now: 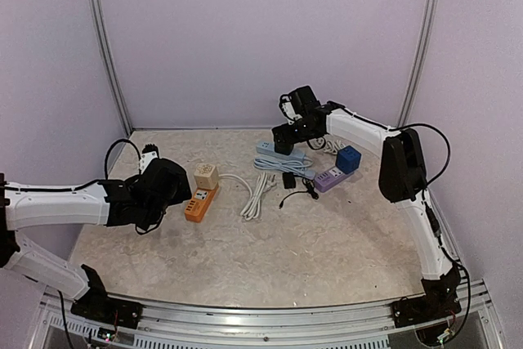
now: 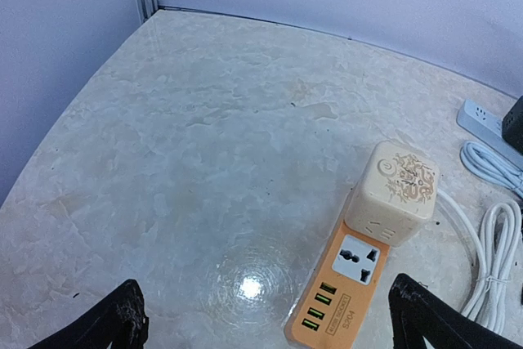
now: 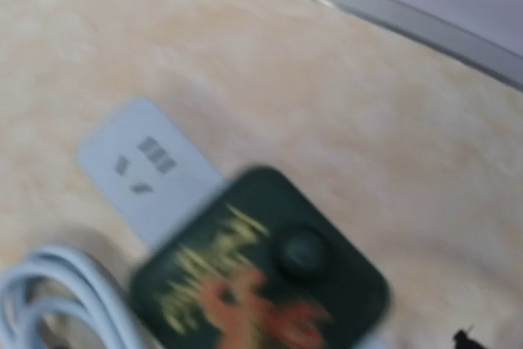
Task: Insert the plug
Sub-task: Move the socket to the corner of the board.
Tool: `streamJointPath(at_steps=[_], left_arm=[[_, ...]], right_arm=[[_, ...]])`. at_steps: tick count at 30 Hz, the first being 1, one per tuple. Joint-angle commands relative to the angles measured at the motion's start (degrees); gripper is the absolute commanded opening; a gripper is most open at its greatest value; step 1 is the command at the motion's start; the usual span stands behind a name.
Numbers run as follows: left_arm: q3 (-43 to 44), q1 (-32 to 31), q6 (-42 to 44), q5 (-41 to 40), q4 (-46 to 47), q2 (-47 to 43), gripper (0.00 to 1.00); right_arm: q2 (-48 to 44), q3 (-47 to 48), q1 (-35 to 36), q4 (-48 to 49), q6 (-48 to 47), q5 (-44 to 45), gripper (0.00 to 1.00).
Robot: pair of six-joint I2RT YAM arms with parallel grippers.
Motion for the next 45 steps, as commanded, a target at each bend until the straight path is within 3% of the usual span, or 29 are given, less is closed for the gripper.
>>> streamJointPath(at_steps=[1, 14, 18, 23, 32, 45], left_arm=[[-0.67, -1.1, -3.35, -1.15, -3.21, 0.47, 0.99], [-1.4, -1.18, -6.67, -2.02, -4.96, 1.23, 0.99], [-1.56, -1.2, -7.11, -2.14, -5.09, 2.39, 0.99], [-2.16, -1.22, -7.55, -2.13, -4.6, 2.81, 0.99], [-2.25, -1.0, -7.1, -2.31, -3.63, 3.87, 0.99], [-2.31, -0.61, -6.69, -1.72, -2.72, 4.29, 0.99]], right_arm=[[2.48, 0.31, 0.46, 6.0, -1.15, -4.53, 1.0], [5.86, 0.29, 0.46, 7.29, -2.03, -2.3, 0.96], [6.23, 0.58, 0.39, 8.23, -1.61, -3.47, 0.91], [6.9, 0.67, 0.46, 8.49, -1.66, -5.81, 0.77], [7.14, -0.48, 1.1, 8.07, -3.09, -5.89, 0.78], [6.17, -2.1, 1.6, 6.62, -6.7, -9.74, 0.6]])
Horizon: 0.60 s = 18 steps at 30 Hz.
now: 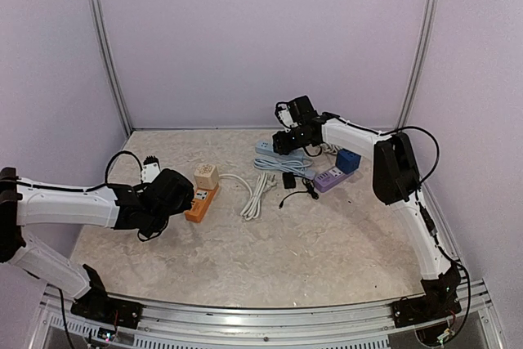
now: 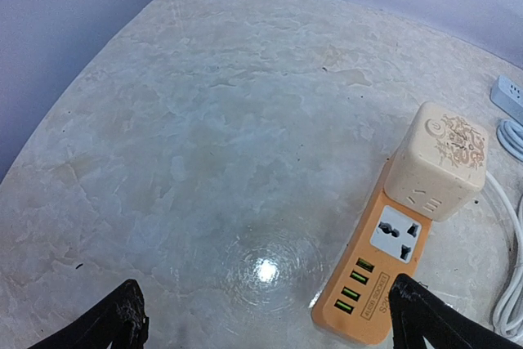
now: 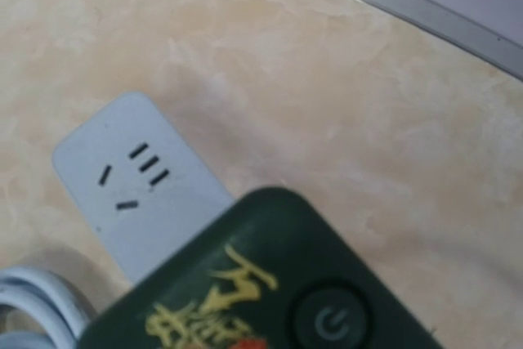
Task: Insert the plug
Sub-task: Move the socket to the corner of the board.
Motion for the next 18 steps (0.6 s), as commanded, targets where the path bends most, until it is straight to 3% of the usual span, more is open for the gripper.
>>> streamJointPath(at_steps=[1, 13, 18], left_arm=[[-0.89, 0.13, 0.31, -0.43, 0.5, 0.25, 0.99], [-1.24, -2.0, 2.68, -1.94, 1.47, -0.5, 0.99], [3.18, -5.29, 8.85, -4.92, 3.57, 2.56, 0.99]], right_arm=[[0.57, -2.86, 1.81, -0.62, -3.71, -7.34, 0.59], [-5.5, -11.3, 2.57, -2.94, -10.9, -18.58, 0.54], [-8.02, -13.9, 2.79, -4.64, -12.12, -19.49, 0.53]])
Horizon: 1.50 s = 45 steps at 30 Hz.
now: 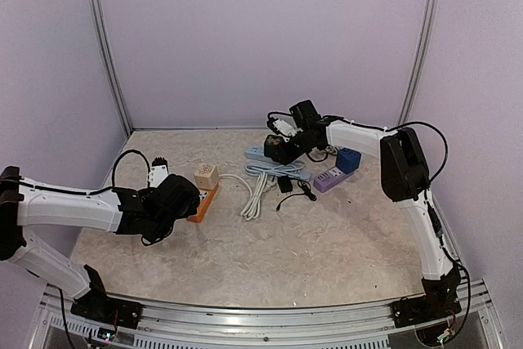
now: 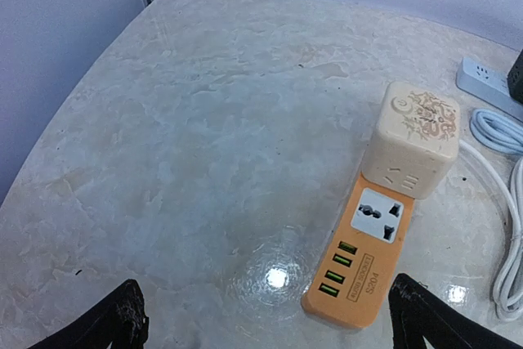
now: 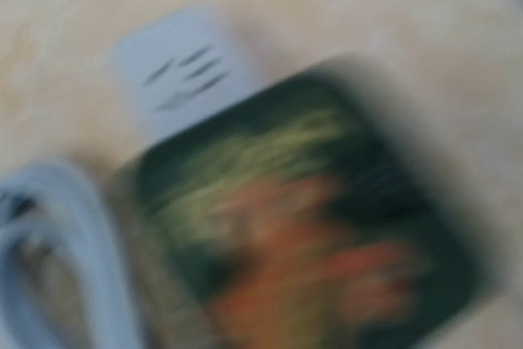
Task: Insert the plug
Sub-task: Move the socket to the corner of the board, then move the socket to the center of the board.
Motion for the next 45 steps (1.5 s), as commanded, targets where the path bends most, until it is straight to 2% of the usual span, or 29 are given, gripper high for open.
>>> streamJointPath(at_steps=[1, 6, 11, 15, 18, 23, 29, 35, 37, 39, 40, 45], left_arm=[[5.57, -2.85, 7.18, -3.53, 3.13, 3.9, 0.99], [17.47, -5.1, 14.72, -5.32, 4.32, 15.85, 0.99], [28.42, -6.9, 22.17, -3.88, 7.13, 28.38, 0.99], [32.74, -7.06, 22.05, 3.64, 8.7, 32.88, 0.99], [35.51, -7.27, 21.83, 7.95, 8.81, 35.39, 0.99], [42.83, -7.68, 20.57, 8.3, 2.63, 42.49, 0.99], [44.66, -7.15, 15.92, 8.85, -3.48, 47.36, 0.82], [41.54, -5.86, 11.0, 8.92, -7.17, 48.02, 0.8], [41.56, -5.35, 10.3, 9.53, -8.09, 48.57, 0.7], [41.7, -4.8, 9.59, 10.07, -8.89, 49.33, 0.51], [41.7, -4.57, 9.5, 10.33, -8.85, 49.64, 0.45], [41.38, -2.38, 7.6, 9.72, -11.78, 49.58, 0.35]], right_arm=[[-2.82, -4.62, 2.87, -6.1, -1.03, -7.35, 0.53], [-4.37, -5.61, 2.7, -6.06, -1.02, -6.88, 0.54], [-5.11, -5.23, 1.76, -7.2, 0.7, -6.08, 0.53], [-6.4, -5.76, 0.76, -6.98, 1.21, -6.15, 0.55], [-7.08, -5.48, 0.56, -7.48, 0.96, -5.52, 0.6], [-7.97, -5.63, 0.29, -8.27, 0.52, -4.06, 0.66], [-8.97, -6.68, -0.1, -9.2, 1.43, -1.12, 0.7], [-9.85, -7.15, -0.11, -10.57, 1.92, 0.94, 0.72], [-9.92, -7.3, -0.12, -10.79, 2.15, 1.14, 0.72], [-10.14, -7.5, -0.11, -10.94, 2.26, 1.11, 0.72], [-10.36, -7.74, -0.13, -10.86, 2.28, 1.07, 0.73], [-11.42, -8.26, -0.13, -10.71, 2.5, 1.28, 0.73]])
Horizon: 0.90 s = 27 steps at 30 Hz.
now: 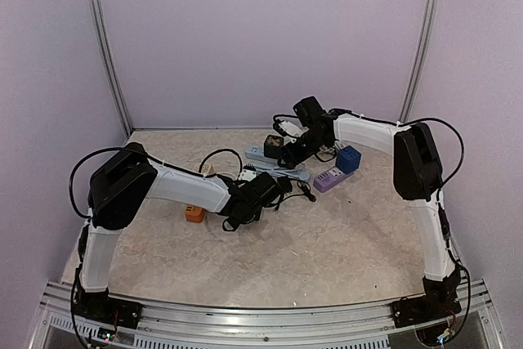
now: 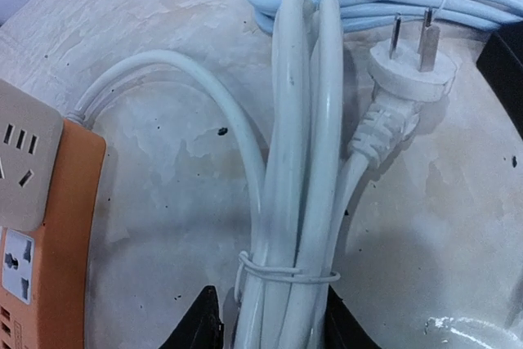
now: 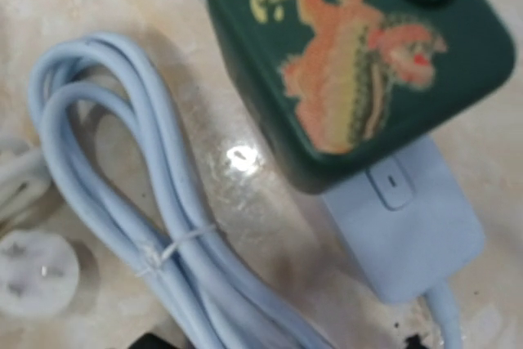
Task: Insert the plug
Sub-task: Move the socket to the center of the board.
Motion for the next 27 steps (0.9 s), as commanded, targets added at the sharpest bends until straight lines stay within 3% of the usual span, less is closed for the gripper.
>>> streamJointPath(at_steps=[1, 9, 16, 24, 27], left_arm=[[-1.94, 3.58, -3.72, -0.23, -7.63, 1.68, 0.34], [-10.04, 13.1, -10.97, -0.95, -11.41, -3.7, 0.34], [-14.68, 20.53, -12.41, 1.67, -9.05, -7.69, 0.4], [-16.55, 17.77, -13.21, 1.82, -8.12, -12.14, 0.86], [-16.04, 15.78, -13.93, 0.35, -9.47, -13.39, 0.93]], right_arm=[[-3.38, -0.71, -0.51, -1.39, 0.53, 0.52, 0.73], [-2.76, -0.11, -0.55, -4.61, -1.96, 1.61, 0.75], [0.67, 1.28, 0.46, -5.67, -2.77, 1.12, 0.78], [6.86, 6.63, 0.98, -6.56, -3.29, 2.39, 0.79], [9.44, 8.75, 1.15, -7.51, -3.74, 1.91, 0.76]])
